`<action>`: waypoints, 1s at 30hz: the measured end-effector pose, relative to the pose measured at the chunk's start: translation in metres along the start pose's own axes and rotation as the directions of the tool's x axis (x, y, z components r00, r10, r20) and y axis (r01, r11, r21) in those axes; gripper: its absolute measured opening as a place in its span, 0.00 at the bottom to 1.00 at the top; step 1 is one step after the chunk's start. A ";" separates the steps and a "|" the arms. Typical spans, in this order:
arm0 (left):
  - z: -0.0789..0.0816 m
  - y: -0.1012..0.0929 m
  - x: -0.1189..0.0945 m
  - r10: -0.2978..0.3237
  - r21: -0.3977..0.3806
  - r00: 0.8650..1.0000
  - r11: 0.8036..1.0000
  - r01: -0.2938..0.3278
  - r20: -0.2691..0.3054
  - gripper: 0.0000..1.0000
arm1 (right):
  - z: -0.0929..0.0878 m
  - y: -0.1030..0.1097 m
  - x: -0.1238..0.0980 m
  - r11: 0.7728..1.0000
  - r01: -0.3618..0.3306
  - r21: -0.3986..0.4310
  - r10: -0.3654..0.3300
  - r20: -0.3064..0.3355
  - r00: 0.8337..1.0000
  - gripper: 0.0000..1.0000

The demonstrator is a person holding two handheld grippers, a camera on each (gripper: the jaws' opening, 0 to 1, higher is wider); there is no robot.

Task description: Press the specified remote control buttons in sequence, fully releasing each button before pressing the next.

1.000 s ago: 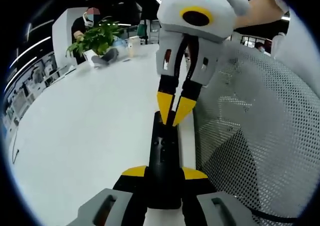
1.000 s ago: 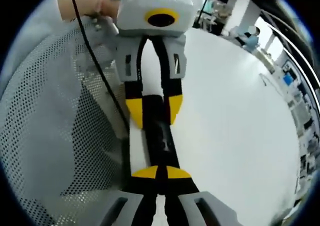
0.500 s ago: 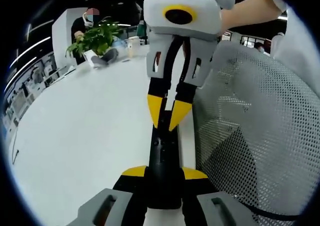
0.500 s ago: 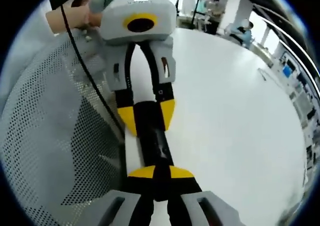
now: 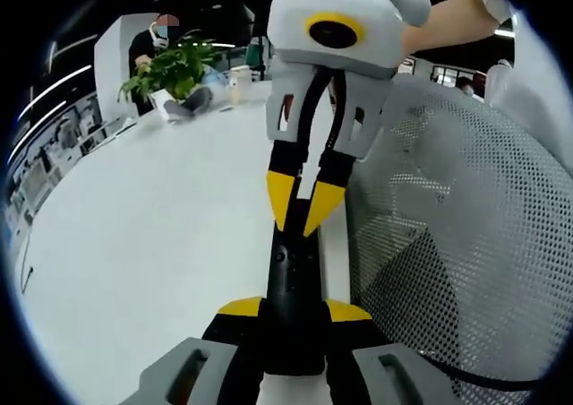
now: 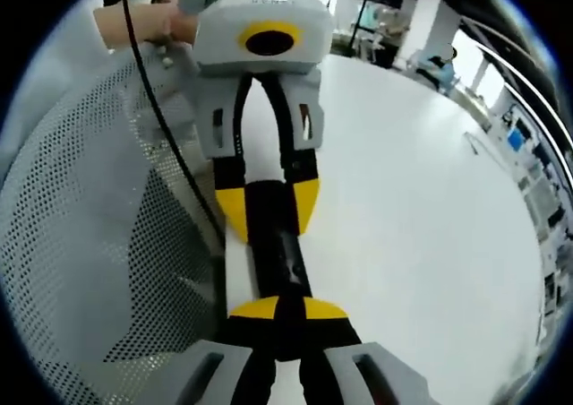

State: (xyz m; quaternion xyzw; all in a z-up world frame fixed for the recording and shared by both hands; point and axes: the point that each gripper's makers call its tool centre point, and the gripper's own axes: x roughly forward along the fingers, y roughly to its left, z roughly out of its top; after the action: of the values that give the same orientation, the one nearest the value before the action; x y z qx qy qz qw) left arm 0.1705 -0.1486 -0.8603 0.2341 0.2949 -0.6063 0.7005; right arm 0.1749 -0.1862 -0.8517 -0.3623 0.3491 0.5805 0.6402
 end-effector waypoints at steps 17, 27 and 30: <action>0.000 -0.001 -0.001 -0.005 0.015 1.000 1.000 0.005 0.005 0.24 | 0.001 0.002 0.000 1.000 -0.002 0.003 0.002 0.023 1.000 0.05; -0.001 -0.001 -0.001 -0.005 0.012 1.000 1.000 0.005 0.009 0.24 | 0.002 0.002 0.000 0.999 -0.034 -0.015 0.034 0.011 0.999 0.05; -0.001 -0.001 -0.001 -0.004 0.013 1.000 1.000 0.004 0.009 0.24 | 0.002 -0.001 0.000 0.999 -0.018 -0.036 0.018 0.001 1.000 0.08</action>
State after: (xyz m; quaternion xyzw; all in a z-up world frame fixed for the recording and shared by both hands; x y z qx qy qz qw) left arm 0.1693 -0.1476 -0.8603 0.2355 0.2882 -0.6107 0.6989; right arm 0.1761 -0.1847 -0.8510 -0.3702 0.3412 0.5927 0.6287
